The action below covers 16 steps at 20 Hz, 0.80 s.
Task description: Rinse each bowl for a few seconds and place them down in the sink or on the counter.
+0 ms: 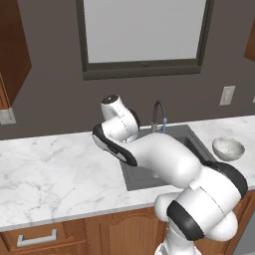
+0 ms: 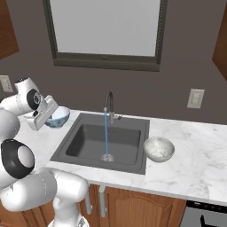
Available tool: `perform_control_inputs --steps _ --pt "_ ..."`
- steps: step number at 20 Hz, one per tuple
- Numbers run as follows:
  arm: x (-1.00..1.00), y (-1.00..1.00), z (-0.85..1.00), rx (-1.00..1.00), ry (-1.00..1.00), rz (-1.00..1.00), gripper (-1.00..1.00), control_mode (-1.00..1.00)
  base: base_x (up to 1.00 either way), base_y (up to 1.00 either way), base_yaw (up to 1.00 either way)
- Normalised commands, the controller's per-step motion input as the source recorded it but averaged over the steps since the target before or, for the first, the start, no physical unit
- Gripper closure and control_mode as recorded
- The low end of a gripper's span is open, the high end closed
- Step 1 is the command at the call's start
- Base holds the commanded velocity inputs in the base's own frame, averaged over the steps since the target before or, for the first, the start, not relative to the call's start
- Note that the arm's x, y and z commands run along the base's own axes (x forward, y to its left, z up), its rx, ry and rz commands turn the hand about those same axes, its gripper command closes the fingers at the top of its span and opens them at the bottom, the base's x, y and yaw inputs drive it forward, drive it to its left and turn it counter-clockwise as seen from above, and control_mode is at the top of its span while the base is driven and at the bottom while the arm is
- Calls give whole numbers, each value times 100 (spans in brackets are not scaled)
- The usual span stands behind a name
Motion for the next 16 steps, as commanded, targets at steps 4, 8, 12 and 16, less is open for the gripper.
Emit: perform_control_inputs --steps 4,8,12,16 --pt "0 31 -4 -1 0 0 100 -100 0 0 0" --pt "3 33 -10 -1 0 -1 100 -100 0 0 0" --pt "5 28 -14 -1 0 -1 100 -100 0 0 0" --pt "4 23 -16 0 1 0 100 -100 0 0 0"
